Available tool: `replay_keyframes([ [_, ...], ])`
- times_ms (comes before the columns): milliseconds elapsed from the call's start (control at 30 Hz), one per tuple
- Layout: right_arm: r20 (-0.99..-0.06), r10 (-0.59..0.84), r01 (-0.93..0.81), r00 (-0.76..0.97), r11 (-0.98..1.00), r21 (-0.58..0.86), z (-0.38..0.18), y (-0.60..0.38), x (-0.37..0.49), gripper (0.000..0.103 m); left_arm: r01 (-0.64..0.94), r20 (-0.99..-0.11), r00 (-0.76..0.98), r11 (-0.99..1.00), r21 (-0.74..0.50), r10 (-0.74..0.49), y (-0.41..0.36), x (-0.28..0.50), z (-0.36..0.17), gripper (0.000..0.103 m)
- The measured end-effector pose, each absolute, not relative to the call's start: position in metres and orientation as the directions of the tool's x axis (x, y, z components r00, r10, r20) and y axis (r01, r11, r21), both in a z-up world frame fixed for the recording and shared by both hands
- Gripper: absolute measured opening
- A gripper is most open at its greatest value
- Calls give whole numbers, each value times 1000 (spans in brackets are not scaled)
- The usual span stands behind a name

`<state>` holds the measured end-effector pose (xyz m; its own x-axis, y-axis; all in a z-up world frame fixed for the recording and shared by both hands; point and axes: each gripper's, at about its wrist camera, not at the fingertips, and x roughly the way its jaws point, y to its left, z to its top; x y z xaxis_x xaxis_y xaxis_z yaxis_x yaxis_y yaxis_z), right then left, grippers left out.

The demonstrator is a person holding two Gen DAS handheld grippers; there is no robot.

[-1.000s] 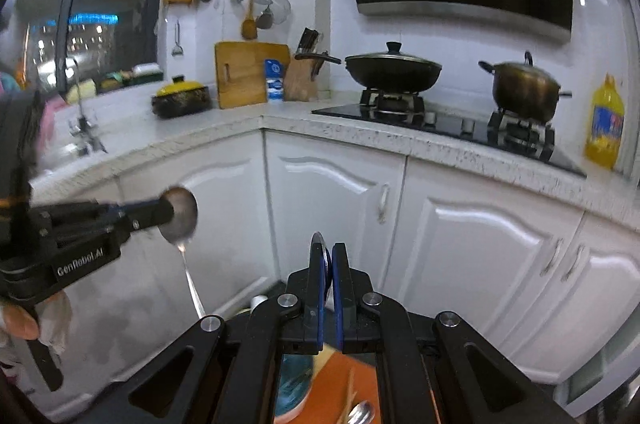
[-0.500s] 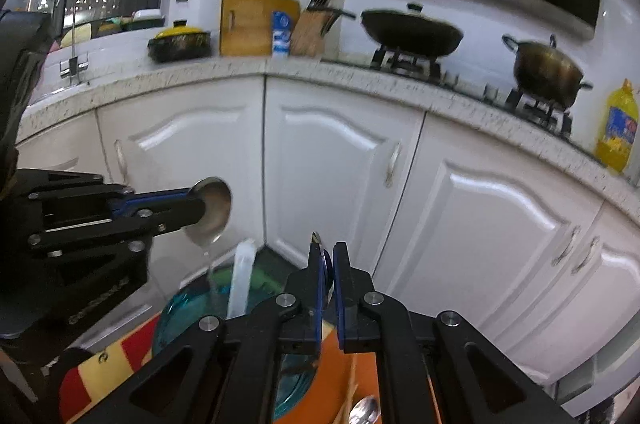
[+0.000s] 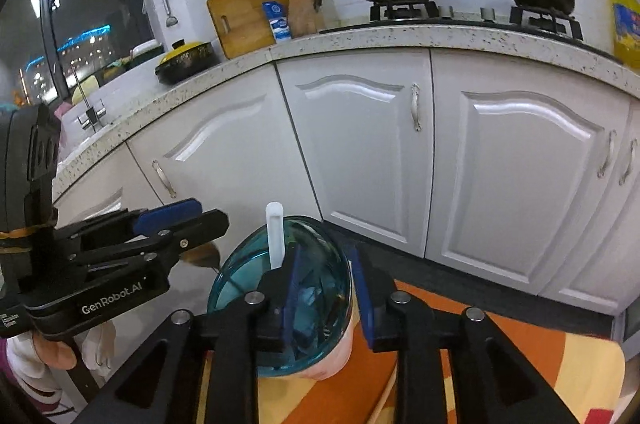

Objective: Organize utensils

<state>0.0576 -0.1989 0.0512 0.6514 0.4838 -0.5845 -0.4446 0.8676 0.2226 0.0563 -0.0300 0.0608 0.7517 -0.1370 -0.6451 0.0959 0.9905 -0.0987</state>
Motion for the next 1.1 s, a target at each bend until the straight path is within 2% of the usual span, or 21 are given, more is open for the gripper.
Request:
replay_keyframes([
  [867, -598, 386, -331, 703, 921, 206, 61, -251, -15, 40, 133, -602, 788, 990, -41, -131, -68, -8, 81, 37],
  [1100, -606, 346, -295, 716, 937, 186, 61, -274, -31, 41, 175, -593, 787, 984, -46, -168, -83, -21, 87, 43],
])
